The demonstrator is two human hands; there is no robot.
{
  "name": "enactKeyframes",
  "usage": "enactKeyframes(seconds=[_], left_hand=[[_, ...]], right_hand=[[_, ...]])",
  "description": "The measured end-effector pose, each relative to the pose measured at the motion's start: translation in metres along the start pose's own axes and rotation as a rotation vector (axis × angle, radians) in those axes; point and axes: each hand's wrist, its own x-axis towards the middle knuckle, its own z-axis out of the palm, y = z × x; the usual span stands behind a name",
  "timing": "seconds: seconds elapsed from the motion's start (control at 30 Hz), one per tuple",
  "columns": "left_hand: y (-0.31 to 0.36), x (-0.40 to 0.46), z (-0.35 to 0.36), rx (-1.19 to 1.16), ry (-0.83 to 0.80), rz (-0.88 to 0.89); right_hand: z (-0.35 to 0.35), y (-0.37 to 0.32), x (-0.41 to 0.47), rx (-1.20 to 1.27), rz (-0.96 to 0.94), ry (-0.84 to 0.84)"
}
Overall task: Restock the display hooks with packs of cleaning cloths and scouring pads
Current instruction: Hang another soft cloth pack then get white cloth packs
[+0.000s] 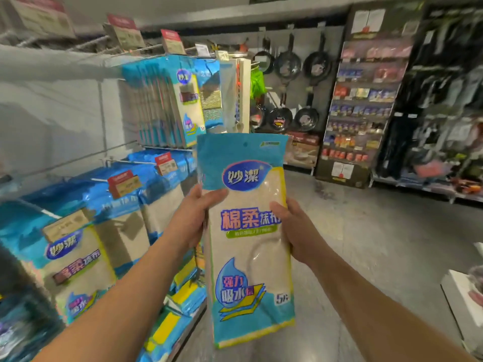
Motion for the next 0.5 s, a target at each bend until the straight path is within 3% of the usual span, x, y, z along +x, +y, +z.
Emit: enactKeyframes(seconds=[0.23,0.3,0.5], left_hand=[[-0.007,0.143,0.018,-0.034,0.177,0.049],[-0.002,0.178,0.023,-0.035,0.224,0.066],[0.005,0.257,0.017,-0.052,0.358,0.103]], right_hand=[[-0.045,-0.034,0.170,-0.124,-0.045,-0.223],[-0.054,-0.062,0.217,-0.199,-0.149,-0.266],[-0.040,-0.130,0.325,-0.360,-0.576,-0.170]])
